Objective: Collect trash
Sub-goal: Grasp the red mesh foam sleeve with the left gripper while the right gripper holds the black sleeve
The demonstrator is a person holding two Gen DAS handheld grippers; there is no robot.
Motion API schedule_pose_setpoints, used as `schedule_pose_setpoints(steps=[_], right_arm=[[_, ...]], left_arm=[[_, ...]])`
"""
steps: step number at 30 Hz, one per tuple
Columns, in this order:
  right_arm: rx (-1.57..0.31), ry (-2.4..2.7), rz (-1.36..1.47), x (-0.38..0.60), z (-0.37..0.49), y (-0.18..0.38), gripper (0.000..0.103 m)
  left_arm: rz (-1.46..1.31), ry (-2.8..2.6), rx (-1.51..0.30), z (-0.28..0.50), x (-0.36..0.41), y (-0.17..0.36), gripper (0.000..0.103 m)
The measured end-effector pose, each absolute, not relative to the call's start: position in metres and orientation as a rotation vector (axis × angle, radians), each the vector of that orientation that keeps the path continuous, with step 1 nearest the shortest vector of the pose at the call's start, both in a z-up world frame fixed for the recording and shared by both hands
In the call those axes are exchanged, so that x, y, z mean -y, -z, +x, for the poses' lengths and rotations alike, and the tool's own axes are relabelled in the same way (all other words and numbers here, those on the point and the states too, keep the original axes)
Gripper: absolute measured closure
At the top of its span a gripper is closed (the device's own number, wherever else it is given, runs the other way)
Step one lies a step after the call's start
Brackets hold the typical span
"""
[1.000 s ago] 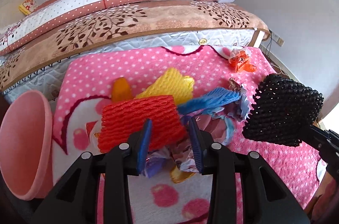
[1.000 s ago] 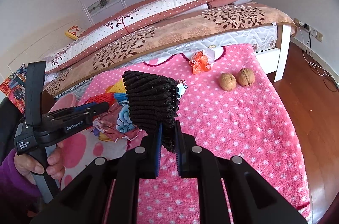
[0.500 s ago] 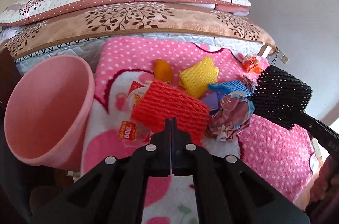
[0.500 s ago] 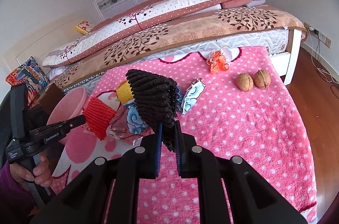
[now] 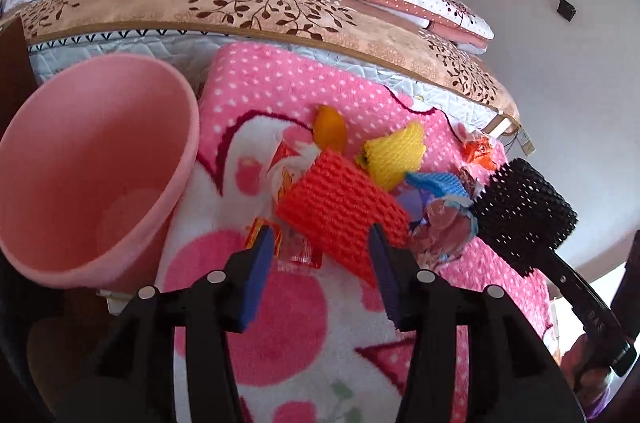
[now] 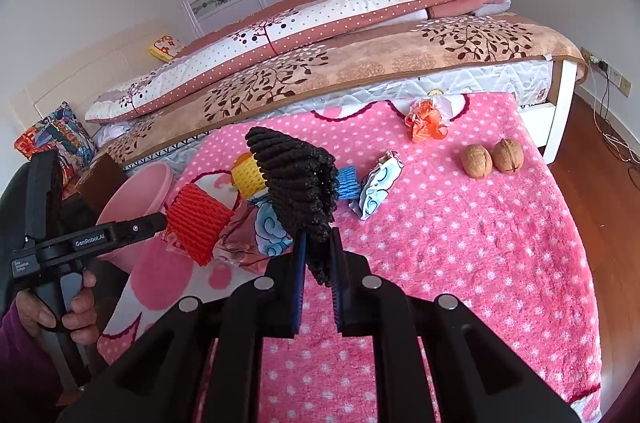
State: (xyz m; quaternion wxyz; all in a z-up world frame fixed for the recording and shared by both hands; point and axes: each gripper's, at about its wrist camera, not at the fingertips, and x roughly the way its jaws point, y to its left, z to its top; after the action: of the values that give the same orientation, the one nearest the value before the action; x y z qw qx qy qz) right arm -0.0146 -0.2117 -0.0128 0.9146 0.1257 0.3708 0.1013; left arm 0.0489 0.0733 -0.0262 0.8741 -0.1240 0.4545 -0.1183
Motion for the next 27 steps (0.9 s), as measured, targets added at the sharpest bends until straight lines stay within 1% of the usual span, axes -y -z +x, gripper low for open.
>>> schedule_pose_setpoints(steps=[7,8,9,10,12,15,27], right_arm=[[-0.765,-0.193,0.253,0.217,-0.012,0.013,0.092],[-0.764,-0.190,0.252,0.217,-0.012,0.012,0.092],[-0.764,-0.188,0.252,0.219,-0.012,0.012,0.092],[-0.764,-0.186,0.252,0.219,-0.013,0.012,0.092],[-0.764,-0.184,0.252,0.219,-0.014,0.012,0.092],[-0.761,-0.188,0.247,0.217,-0.016,0.010,0.092],[-0.698,-0.223,0.195,0.195,-0.022,-0.019,0.092]], left_arm=[[-0.229,0.166,-0.978,0.077,-0.066,0.048,0.054],[-0.232,0.166,-0.966,0.077,-0.065,0.048,0.055],[-0.224,0.166,-0.950,0.074,-0.064,0.047,0.064],[-0.216,0.174,-0.943,0.073,-0.062,0.046,0.068],[-0.195,0.187,-0.923,0.069,-0.060,0.042,0.082],[-0.193,0.197,-0.889,0.062,-0.061,0.034,0.088],[-0.227,0.327,-0.746,0.032,-0.071,-0.017,0.089]])
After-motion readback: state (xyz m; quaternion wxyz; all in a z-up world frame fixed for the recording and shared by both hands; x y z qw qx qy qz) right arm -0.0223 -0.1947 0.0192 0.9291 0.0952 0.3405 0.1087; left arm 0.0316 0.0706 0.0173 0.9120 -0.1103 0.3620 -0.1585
